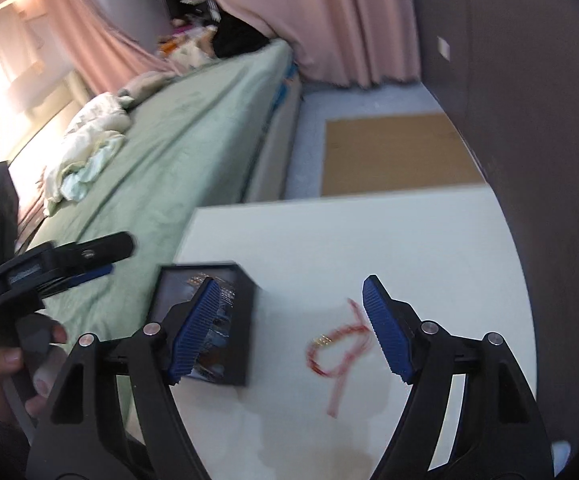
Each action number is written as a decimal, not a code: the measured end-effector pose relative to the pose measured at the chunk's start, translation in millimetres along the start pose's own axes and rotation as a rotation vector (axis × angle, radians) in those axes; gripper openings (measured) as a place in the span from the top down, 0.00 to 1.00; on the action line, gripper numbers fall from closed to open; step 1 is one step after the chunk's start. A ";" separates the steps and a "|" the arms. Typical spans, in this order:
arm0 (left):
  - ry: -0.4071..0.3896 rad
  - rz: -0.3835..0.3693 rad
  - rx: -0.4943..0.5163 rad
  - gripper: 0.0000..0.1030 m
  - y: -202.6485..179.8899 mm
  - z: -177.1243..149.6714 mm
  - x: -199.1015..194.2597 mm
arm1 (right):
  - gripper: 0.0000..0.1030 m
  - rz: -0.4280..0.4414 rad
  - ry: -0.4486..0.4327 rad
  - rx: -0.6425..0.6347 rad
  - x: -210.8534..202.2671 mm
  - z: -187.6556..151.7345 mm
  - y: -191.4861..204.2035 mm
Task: Organize jewelry
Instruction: 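Grasp the red string bracelet with the left gripper, then drop the red bracelet in the box with left gripper while right gripper grasps the ring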
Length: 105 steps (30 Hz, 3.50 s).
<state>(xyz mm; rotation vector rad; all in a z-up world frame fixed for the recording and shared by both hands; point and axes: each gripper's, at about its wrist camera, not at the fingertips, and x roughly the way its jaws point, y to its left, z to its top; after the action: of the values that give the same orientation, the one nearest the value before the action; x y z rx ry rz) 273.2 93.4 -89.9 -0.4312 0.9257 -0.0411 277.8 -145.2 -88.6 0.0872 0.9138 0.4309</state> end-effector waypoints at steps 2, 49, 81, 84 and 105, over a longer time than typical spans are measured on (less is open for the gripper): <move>0.013 0.005 0.051 0.08 -14.2 -4.8 5.2 | 0.28 0.002 0.007 0.036 -4.0 -0.2 -18.6; 0.338 0.134 0.537 0.78 -163.9 -87.7 163.6 | 0.56 -0.048 0.040 0.224 -23.3 -15.9 -128.9; 0.108 -0.076 0.236 0.96 -88.8 -7.1 45.2 | 0.63 -0.163 0.235 -0.183 77.3 -42.6 -52.0; 0.095 -0.081 0.207 0.96 -78.0 -3.4 35.7 | 0.63 -0.171 0.232 -0.210 81.7 -40.5 -47.9; 0.065 -0.047 -0.026 0.82 15.5 -3.2 -1.0 | 0.87 -0.125 0.149 -0.206 60.5 -34.4 -22.5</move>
<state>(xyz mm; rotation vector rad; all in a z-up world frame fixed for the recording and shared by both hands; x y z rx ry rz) 267.8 106.7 -96.7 -0.4779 0.9805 -0.0869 290.4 -145.4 -160.6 -0.1921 1.0103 0.4164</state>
